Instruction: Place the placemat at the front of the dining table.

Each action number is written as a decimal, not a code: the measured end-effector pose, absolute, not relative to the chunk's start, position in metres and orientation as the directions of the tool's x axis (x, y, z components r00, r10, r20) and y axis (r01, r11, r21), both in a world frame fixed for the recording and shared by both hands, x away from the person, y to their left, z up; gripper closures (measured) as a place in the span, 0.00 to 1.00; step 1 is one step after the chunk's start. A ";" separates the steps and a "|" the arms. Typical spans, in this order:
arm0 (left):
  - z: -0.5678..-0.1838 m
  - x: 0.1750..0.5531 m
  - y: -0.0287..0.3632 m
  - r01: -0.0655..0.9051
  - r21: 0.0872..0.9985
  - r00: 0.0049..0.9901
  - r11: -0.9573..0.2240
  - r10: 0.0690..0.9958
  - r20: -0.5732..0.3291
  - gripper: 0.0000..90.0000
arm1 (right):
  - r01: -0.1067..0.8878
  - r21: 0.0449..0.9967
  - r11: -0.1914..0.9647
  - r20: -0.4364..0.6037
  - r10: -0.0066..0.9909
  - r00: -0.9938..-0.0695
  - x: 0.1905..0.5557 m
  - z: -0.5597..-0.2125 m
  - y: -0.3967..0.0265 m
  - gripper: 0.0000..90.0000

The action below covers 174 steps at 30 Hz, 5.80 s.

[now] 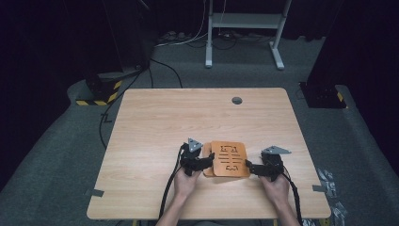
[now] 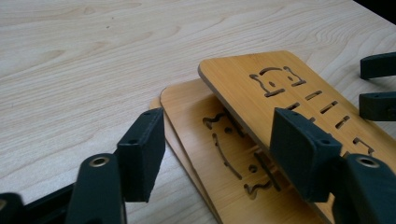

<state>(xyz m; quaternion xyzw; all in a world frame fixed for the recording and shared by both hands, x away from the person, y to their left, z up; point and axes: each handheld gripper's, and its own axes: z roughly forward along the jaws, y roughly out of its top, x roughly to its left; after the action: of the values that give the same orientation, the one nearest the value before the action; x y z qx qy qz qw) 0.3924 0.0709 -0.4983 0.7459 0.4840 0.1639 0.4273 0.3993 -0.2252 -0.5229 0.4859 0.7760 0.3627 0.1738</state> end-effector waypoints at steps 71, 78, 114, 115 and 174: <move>-0.468 0.399 0.023 0.669 0.702 0.556 -0.244 0.791 -0.254 0.50 | 0.627 0.742 0.236 0.102 0.885 -0.454 0.399 -0.523 -0.228 0.26; -0.469 0.401 0.018 0.670 0.702 0.569 -0.241 0.774 -0.277 0.58 | 0.625 0.731 0.274 0.057 0.888 -0.457 0.398 -0.523 -0.224 0.29; -0.451 0.396 0.002 0.643 0.738 0.601 -0.205 0.732 -0.321 0.74 | 0.608 0.723 0.327 -0.020 0.890 -0.455 0.395 -0.523 -0.217 0.33; -0.451 0.396 0.002 0.650 0.734 0.596 -0.196 0.730 -0.333 0.75 | 0.601 0.725 0.336 -0.031 0.888 -0.459 0.395 -0.523 -0.217 0.33; -0.406 0.378 0.028 0.593 0.782 0.663 -0.193 0.668 -0.338 0.96 | 0.607 0.724 0.327 -0.025 0.892 -0.451 0.395 -0.523 -0.219 0.32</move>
<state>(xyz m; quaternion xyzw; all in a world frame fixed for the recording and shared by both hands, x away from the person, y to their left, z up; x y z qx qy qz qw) 0.3785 0.0275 -0.4063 0.7713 0.4087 0.0389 0.4864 0.3954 -0.2192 -0.5230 0.4771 0.7855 0.3297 0.2161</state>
